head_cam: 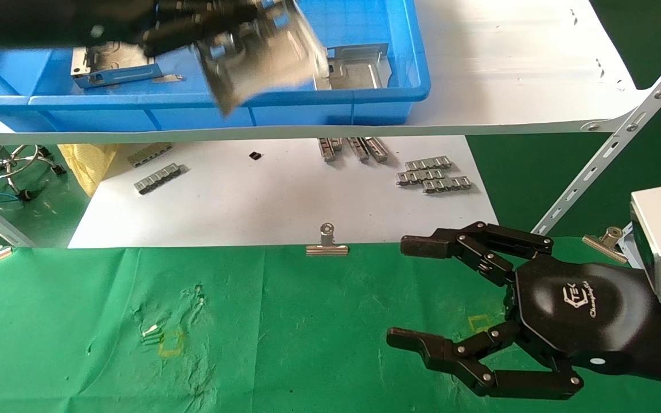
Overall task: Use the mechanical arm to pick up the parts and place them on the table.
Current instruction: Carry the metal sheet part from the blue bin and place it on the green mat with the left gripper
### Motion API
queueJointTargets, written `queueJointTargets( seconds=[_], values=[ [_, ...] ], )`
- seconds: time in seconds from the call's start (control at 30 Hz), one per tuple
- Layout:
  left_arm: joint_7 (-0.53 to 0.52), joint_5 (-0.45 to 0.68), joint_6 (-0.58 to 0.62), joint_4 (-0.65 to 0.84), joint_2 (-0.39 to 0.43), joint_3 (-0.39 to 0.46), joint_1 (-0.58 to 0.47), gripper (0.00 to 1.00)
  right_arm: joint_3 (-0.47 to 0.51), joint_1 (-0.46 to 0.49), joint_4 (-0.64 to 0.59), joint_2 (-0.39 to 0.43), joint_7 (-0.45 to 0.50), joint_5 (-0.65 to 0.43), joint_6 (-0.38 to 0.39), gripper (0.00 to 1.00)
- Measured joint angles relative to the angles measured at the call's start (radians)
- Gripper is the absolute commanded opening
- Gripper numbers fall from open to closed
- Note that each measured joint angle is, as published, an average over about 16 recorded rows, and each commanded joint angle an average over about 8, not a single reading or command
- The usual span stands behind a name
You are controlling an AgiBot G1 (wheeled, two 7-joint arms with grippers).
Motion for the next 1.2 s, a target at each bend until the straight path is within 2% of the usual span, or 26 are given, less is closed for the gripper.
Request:
queueJointTargets(
  seconds=[0.27, 0.43, 0.57, 0.77, 1.07, 1.1, 1.2],
  values=[
    [0.058, -0.154, 0.087, -0.268, -0.12, 0.067, 0.122, 0.0, 0.0, 0.0, 0.0, 0.0, 0.0, 0.0, 0.0, 1.0],
    [0.09, -0.267, 0.085, -0.471, -0.227, 0.161, 0.228, 0.0, 0.0, 0.0, 0.0, 0.0, 0.0, 0.0, 0.0, 1.0],
    [0.145, -0.318, 0.075, -0.565, -0.3, 0.249, 0.305, 0.0, 0.0, 0.0, 0.0, 0.0, 0.0, 0.0, 0.0, 1.0],
    [0.292, -0.29, 0.052, -0.517, -0.342, 0.361, 0.375, 0.0, 0.0, 0.0, 0.0, 0.0, 0.0, 0.0, 0.0, 1.0],
    [0.545, -0.196, 0.016, -0.252, -0.286, 0.434, 0.42, 0.0, 0.0, 0.0, 0.0, 0.0, 0.0, 0.0, 0.0, 1.0],
    [0.566, -0.191, 0.013, -0.225, -0.278, 0.436, 0.422, 0.03, 0.0, 0.0, 0.0, 0.0, 0.0, 0.0, 0.0, 1.0],
    [0.623, -0.181, 0.004, -0.151, -0.254, 0.441, 0.427, 0.38, 0.0, 0.0, 0.0, 0.0, 0.0, 0.0, 0.0, 1.0]
  ],
)
